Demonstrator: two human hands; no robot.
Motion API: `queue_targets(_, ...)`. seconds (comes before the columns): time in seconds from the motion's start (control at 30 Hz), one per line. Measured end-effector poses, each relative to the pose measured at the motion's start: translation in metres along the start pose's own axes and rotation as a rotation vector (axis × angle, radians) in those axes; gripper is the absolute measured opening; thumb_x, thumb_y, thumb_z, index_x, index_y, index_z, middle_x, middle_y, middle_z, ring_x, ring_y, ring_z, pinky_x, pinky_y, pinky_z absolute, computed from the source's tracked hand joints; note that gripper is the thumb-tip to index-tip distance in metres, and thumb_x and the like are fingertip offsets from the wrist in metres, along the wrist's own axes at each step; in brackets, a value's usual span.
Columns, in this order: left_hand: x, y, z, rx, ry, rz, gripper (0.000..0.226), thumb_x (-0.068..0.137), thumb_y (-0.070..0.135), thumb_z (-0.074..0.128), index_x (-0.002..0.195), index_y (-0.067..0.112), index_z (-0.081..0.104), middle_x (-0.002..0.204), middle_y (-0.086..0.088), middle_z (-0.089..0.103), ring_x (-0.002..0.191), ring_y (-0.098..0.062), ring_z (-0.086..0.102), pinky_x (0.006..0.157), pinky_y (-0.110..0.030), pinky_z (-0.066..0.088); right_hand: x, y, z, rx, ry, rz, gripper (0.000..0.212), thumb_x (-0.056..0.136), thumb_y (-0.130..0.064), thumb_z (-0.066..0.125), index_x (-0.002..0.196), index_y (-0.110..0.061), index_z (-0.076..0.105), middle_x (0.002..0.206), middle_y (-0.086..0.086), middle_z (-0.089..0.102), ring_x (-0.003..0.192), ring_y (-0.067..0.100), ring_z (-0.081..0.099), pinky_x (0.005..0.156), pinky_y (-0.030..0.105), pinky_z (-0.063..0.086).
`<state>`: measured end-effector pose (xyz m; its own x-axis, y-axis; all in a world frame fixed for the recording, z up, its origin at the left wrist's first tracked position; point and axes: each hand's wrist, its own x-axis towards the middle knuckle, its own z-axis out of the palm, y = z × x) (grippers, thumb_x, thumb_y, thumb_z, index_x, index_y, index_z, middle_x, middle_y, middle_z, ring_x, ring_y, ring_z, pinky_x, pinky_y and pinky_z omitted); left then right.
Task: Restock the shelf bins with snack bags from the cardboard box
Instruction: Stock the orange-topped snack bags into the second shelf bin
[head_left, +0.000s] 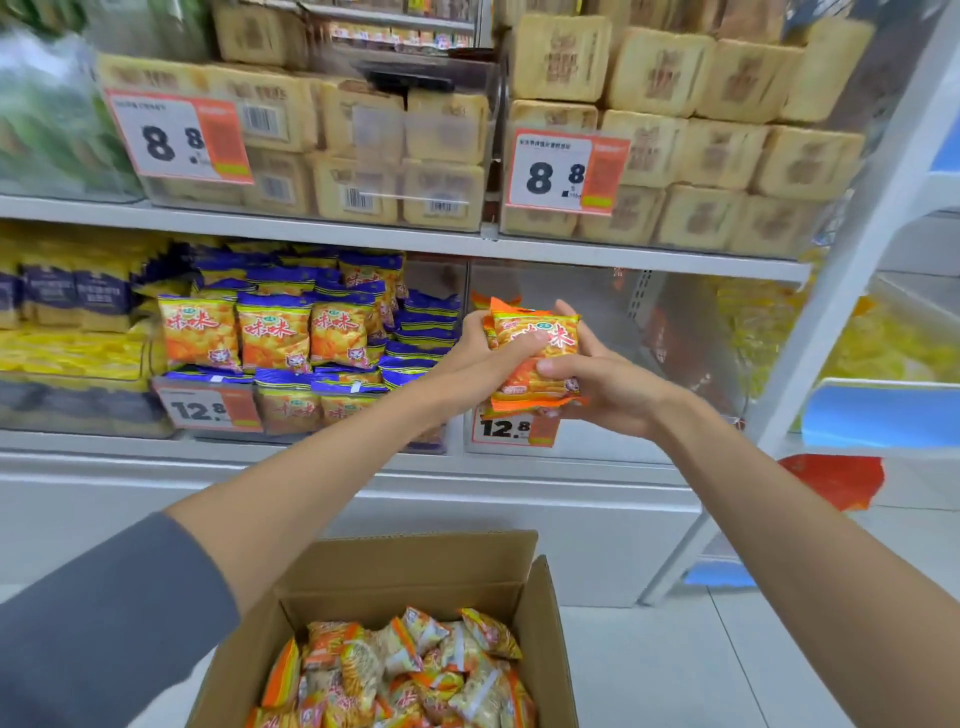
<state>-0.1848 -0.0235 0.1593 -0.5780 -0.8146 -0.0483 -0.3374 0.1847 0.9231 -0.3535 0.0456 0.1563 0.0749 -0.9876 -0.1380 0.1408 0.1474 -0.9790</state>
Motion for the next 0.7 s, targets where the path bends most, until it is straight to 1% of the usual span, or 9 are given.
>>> queue_targets(0.07,0.017,0.006,-0.005,0.140,-0.032,0.037,0.078,0.081,0.073,0.052,0.138,0.028,0.024,0.115,0.006,0.059,0.092,-0.010,0.065,0.076,-0.029,0.054,0.012,-0.005,-0.015,-0.009,0.001,0.004,0.095,0.073,-0.012,0.068,0.144,-0.051,0.020,0.128,-0.002,0.060,0.095,0.021,0.070,0.080,0.041,0.056)
queue_targets(0.13,0.035,0.012,-0.008,0.291,-0.037,0.067,0.090,0.072,0.085,0.047,0.135,0.024,0.028,0.117,0.002,0.060,0.096,-0.013,0.064,0.086,-0.037,0.053,0.024,-0.009,-0.028,-0.016,-0.002,0.008,0.087,0.073,-0.012,0.067,0.141,-0.048,0.027,0.118,-0.001,0.065,0.089,0.020,0.070,0.074,0.036,0.056)
queue_targets(0.23,0.059,0.017,-0.009,0.625,-0.014,0.036,0.117,0.055,0.100,0.027,0.141,0.020,0.032,0.135,-0.009,0.051,0.120,-0.029,0.052,0.103,-0.049,0.041,0.039,-0.012,-0.049,-0.068,-0.037,0.050,0.076,0.071,-0.015,0.070,0.139,-0.027,0.039,0.102,0.008,0.067,0.082,0.022,0.066,0.066,0.032,0.052)
queue_targets(0.3,0.070,0.014,-0.012,0.792,-0.015,0.033,0.111,0.060,0.099,0.021,0.134,0.019,0.046,0.135,-0.011,0.048,0.129,-0.034,0.041,0.106,-0.050,0.034,0.050,-0.011,-0.062,-0.091,-0.070,0.097,0.080,0.061,-0.021,0.081,0.131,-0.019,0.045,0.099,0.011,0.066,0.083,0.025,0.063,0.060,0.029,0.050)
queue_targets(0.33,0.073,0.009,-0.015,0.822,-0.006,0.065,0.101,0.064,0.097,0.020,0.118,0.020,0.056,0.125,-0.009,0.053,0.125,-0.033,0.043,0.103,-0.047,0.035,0.056,-0.008,-0.067,-0.101,-0.093,0.129,0.085,0.053,-0.026,0.086,0.128,-0.017,0.047,0.098,0.012,0.065,0.083,0.026,0.062,0.057,0.028,0.049)
queue_targets(0.4,0.080,-0.008,-0.024,0.812,0.079,0.179,0.084,0.070,0.093,0.020,0.098,0.025,0.060,0.110,-0.005,0.055,0.117,-0.029,0.047,0.098,-0.044,0.039,0.066,-0.001,-0.073,-0.096,-0.111,0.193,0.081,0.044,-0.028,0.089,0.115,-0.012,0.054,0.091,0.011,0.065,0.074,0.022,0.061,0.058,0.027,0.045)
queue_targets(0.5,0.080,-0.039,-0.037,0.679,0.274,0.275,0.062,0.088,0.070,0.040,0.124,0.022,0.056,0.117,-0.006,0.053,0.113,-0.022,0.047,0.093,-0.038,0.042,0.083,0.014,-0.077,-0.018,-0.062,0.226,0.068,0.042,-0.022,0.087,0.103,-0.011,0.059,0.086,0.009,0.067,0.072,0.020,0.061,0.065,0.032,0.039)
queue_targets(0.6,0.077,-0.059,-0.043,0.552,0.334,0.254,0.050,0.091,0.055,0.052,0.128,0.021,0.051,0.106,0.001,0.052,0.082,-0.008,0.049,0.072,-0.029,0.039,0.097,0.028,-0.074,-0.165,-0.044,0.281,0.074,0.057,-0.016,0.082,0.124,-0.016,0.051,0.107,0.011,0.068,0.090,0.023,0.063,0.073,0.036,0.051)
queue_targets(0.7,0.080,-0.073,-0.043,0.432,0.298,0.237,0.048,0.091,0.053,0.053,0.127,0.021,0.051,0.100,0.001,0.054,0.073,-0.012,0.053,0.071,-0.036,0.048,0.104,0.041,-0.067,-0.448,-0.069,0.281,0.104,0.060,-0.013,0.089,0.143,-0.036,0.030,0.133,0.007,0.057,0.117,0.021,0.059,0.102,0.048,0.048)
